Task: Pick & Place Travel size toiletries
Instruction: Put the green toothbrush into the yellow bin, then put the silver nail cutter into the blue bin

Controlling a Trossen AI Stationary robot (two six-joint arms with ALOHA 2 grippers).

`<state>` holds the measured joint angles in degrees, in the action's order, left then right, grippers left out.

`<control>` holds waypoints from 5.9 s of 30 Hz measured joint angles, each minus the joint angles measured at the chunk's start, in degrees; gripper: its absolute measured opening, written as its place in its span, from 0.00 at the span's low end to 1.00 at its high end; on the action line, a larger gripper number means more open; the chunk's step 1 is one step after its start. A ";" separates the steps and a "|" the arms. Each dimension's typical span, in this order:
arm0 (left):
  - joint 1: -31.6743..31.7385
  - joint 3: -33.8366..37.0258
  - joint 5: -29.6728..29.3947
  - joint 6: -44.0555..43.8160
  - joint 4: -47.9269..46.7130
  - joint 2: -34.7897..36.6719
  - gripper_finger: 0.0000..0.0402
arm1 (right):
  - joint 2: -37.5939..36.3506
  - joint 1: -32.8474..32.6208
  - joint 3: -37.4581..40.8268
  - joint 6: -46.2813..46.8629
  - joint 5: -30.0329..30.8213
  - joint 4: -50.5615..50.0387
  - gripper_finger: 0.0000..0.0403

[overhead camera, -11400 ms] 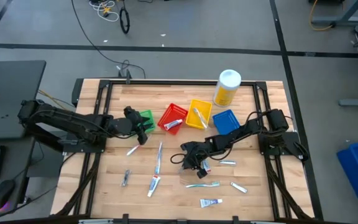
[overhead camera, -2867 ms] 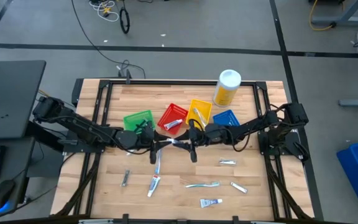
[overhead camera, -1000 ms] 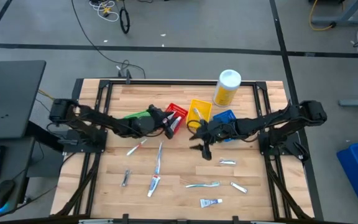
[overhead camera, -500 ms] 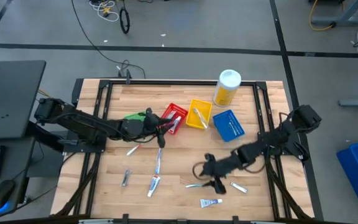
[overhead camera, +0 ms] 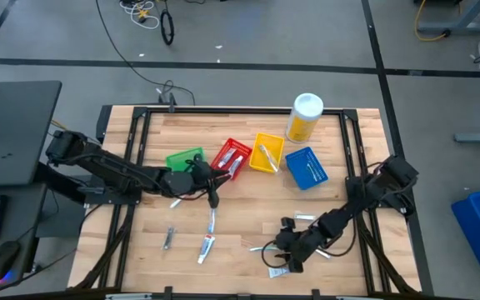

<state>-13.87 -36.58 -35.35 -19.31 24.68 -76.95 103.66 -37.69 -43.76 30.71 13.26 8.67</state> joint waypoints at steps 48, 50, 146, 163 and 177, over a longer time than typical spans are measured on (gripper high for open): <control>1.37 0.00 -5.79 -0.88 0.01 0.00 0.20 | -23.64 40.88 -17.01 1.91 5.53 -43.77 0.11; 1.82 0.00 -5.79 -1.05 -0.01 -0.02 0.20 | -21.36 42.99 -17.54 3.14 4.26 -44.90 0.11; 2.21 -0.02 -2.32 -1.05 -3.01 -0.02 0.20 | -21.30 44.19 -23.98 -1.55 -9.47 -62.43 0.21; 2.21 -0.02 0.55 -3.78 -3.43 -0.02 0.20 | -22.38 18.45 -15.86 0.60 -20.26 -68.41 0.28; 2.21 -0.02 4.90 -4.04 -3.40 -0.02 0.20 | -22.36 14.46 1.06 5.65 -19.76 -53.15 0.51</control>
<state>-11.66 -36.59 -30.46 -23.35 21.28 -76.97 81.30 -23.23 -42.70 36.36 -6.50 -44.48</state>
